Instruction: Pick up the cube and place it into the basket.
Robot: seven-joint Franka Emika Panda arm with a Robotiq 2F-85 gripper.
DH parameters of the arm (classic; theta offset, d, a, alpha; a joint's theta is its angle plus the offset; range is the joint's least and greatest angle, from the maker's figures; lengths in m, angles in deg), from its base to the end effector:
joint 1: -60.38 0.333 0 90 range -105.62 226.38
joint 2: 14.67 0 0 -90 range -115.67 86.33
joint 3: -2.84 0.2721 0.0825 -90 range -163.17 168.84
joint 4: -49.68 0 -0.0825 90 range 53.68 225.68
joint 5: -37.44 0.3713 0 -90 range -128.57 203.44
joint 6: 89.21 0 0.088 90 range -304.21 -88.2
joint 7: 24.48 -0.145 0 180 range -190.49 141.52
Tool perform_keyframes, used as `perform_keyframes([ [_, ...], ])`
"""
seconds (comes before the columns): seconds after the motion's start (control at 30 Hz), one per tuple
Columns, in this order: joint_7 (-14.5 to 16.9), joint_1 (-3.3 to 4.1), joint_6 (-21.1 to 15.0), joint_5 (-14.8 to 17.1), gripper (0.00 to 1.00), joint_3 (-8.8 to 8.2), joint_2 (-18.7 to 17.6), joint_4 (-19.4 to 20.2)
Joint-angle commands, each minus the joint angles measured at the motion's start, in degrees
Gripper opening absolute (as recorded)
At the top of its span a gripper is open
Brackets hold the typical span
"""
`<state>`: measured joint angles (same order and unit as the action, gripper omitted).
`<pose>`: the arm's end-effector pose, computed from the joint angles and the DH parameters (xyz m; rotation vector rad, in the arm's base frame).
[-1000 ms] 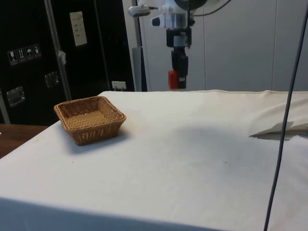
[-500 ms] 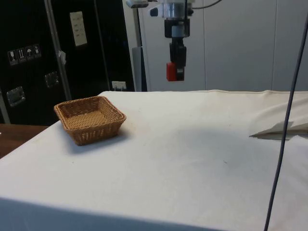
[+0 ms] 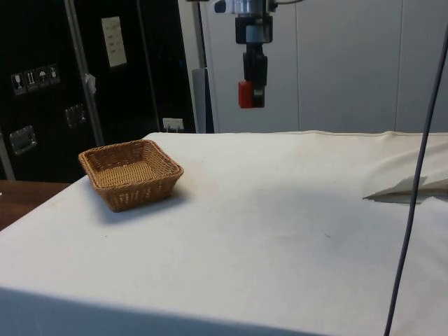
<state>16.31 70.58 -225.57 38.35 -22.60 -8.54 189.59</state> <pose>0.4565 -0.1197 0.2694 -3.0326 -0.6719 -0.0888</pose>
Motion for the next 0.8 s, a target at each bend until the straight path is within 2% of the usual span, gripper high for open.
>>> perform_keyframes([
  [0.0,0.0,0.06,0.29,0.0,0.0,0.06,0.0,-0.17],
  [0.17,-0.46,0.17,1.49,-0.11,0.0,0.34,-0.29,-1.32],
  [0.67,-0.57,0.4,1.2,0.0,0.0,1.03,-0.57,-1.83],
  [0.77,-1.2,0.57,2.12,-0.17,0.0,1.38,-1.72,-3.61],
])
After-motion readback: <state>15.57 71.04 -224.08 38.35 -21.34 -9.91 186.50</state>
